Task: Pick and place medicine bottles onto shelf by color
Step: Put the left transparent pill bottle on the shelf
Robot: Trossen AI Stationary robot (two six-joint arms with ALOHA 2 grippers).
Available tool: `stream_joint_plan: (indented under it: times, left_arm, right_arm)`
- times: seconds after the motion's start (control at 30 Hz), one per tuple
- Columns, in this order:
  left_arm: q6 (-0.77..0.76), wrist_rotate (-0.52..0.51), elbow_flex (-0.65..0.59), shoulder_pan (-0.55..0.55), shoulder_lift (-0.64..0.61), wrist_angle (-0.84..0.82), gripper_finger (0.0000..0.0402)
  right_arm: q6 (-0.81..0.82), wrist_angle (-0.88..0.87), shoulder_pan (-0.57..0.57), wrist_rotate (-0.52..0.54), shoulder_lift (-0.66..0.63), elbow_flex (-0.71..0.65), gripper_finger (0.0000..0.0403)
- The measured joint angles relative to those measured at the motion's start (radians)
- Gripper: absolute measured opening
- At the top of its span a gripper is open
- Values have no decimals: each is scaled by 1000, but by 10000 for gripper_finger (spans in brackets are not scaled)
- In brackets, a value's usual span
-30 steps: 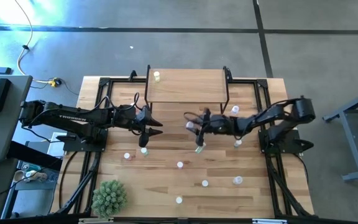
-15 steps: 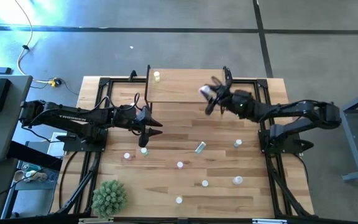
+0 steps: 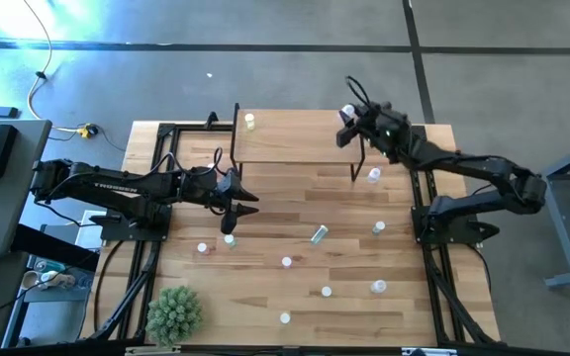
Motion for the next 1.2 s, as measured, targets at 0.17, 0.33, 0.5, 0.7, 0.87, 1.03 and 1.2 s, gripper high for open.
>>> stream_joint_plan:
  times: [0.17, 0.33, 0.5, 0.7, 0.87, 1.03, 1.2]
  left_arm:
    - [9, 0, 0, 0, 0, 0, 156]
    - [26, 0, 0, 0, 0, 0, 156]
    - [29, 0, 0, 0, 0, 0, 156]
    - [29, 0, 0, 0, 0, 0, 156]
    - [28, 0, 0, 0, 0, 0, 156]
    - [28, 0, 0, 0, 0, 0, 156]
    - [28, 0, 0, 0, 0, 0, 156]
  right_arm:
    - [31, -106, -28, -67, 24, 62, 144]
    - [50, -119, -38, -95, 76, 62, 144]
    - [60, -127, -43, -108, 124, 62, 144]
    - [60, -157, -42, -106, 162, 62, 144]
    - [59, -165, -42, -106, 176, 62, 144]
    - [59, -172, -43, -106, 176, 62, 144]
    - [32, -176, -44, -105, 176, 62, 146]
